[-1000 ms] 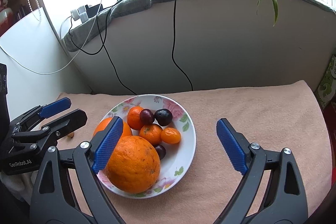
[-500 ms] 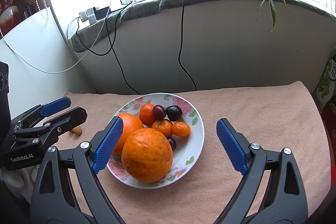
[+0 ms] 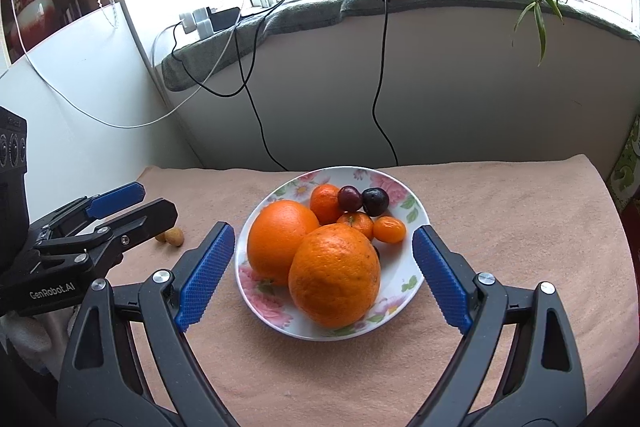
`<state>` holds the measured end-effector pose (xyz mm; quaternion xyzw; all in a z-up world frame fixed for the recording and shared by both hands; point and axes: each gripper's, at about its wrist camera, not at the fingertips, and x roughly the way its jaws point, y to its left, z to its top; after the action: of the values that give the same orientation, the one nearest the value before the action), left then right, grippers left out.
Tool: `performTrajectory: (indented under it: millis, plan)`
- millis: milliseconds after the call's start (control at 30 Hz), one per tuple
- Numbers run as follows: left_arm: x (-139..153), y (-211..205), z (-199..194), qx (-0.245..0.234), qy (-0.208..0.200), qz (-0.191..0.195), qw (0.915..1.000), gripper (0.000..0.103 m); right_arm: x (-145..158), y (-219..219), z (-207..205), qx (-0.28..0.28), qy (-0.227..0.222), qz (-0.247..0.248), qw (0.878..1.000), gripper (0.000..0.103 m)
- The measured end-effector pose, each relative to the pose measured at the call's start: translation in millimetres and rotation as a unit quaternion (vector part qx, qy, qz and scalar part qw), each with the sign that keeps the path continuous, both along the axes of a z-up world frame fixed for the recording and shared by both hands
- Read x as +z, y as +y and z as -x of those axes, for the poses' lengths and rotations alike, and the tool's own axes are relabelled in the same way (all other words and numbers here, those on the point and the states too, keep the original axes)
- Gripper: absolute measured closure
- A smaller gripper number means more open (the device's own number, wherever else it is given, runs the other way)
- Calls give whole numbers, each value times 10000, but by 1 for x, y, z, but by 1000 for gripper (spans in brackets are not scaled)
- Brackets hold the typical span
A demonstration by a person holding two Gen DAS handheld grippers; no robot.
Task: Organize fruits
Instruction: 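Withdraw both open grippers from the plate toward the two brown fruits, then grasp one brown fruit with the left gripper while the right gripper grasps the other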
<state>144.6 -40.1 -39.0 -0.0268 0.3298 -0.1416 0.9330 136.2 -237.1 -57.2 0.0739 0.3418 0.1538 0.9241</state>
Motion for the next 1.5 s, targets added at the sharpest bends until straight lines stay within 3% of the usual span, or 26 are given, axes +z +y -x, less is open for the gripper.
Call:
performTrajectory:
  millis: [300,600,767,1067,1267,1500]
  plan:
    - [-8,35,1,245,85,9,9997,23,3,43,11,503,-130,-64,9986,10]
    - [-24,97,-6,705,212,219,9970,23,-6,99,8,1097,-113,0,9939,10]
    - [-36,131,-12,944,407,403,9939,38,-15,131,3,1398,-52,127,9901,11]
    - [-62,161,-19,913,791,660,9905,60,-43,186,-17,1858,348,451,9809,38]
    - [-76,158,-25,785,1012,703,9893,68,-62,214,-30,2009,480,757,9755,52]
    - [-86,156,-34,714,1175,698,9880,70,-76,232,-43,2072,566,1033,9712,57]
